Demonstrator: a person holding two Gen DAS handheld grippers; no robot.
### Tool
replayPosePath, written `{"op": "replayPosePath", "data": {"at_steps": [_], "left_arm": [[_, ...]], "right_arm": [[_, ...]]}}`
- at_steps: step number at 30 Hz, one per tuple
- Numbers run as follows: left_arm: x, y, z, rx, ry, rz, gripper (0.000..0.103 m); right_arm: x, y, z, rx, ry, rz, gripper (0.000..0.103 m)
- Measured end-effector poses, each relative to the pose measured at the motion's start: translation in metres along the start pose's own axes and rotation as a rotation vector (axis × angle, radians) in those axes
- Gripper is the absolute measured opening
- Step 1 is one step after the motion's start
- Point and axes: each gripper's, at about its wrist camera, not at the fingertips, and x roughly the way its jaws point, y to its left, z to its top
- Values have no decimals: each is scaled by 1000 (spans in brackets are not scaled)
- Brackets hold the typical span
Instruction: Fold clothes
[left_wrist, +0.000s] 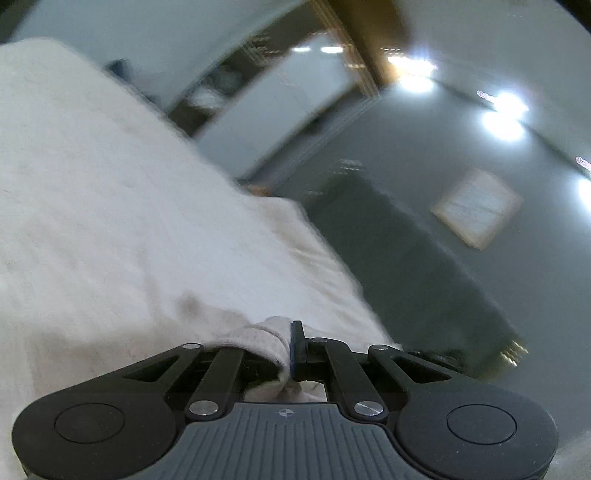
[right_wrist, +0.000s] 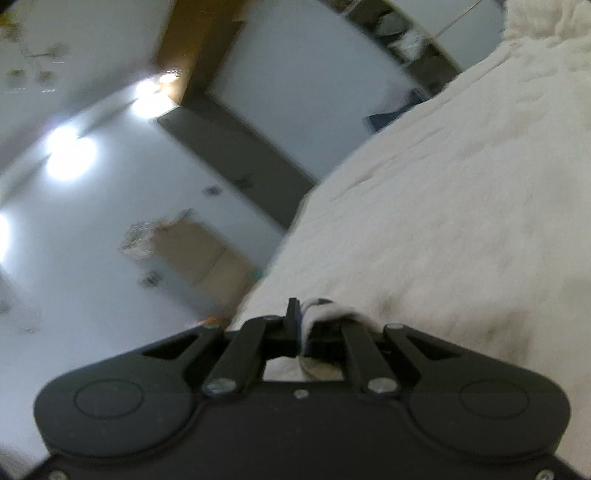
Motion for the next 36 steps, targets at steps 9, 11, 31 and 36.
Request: {"op": "replayPosePath", "data": {"at_steps": [9,11,31,36], "left_arm": [[86,41,1,-95,96,478,64],[50,29,-11,-76,30,472,73],[-52,-9,-116,106,-66,645,67],[-55,5,-120,157,9,593,53]], "right_arm": [[77,-40,-43,63,62,-288,40],[54,-33,-62,59,44,-245,46],[55,59,-122,-149,239,-273,51],[9,66,-142,-93,99,-372,51]]}}
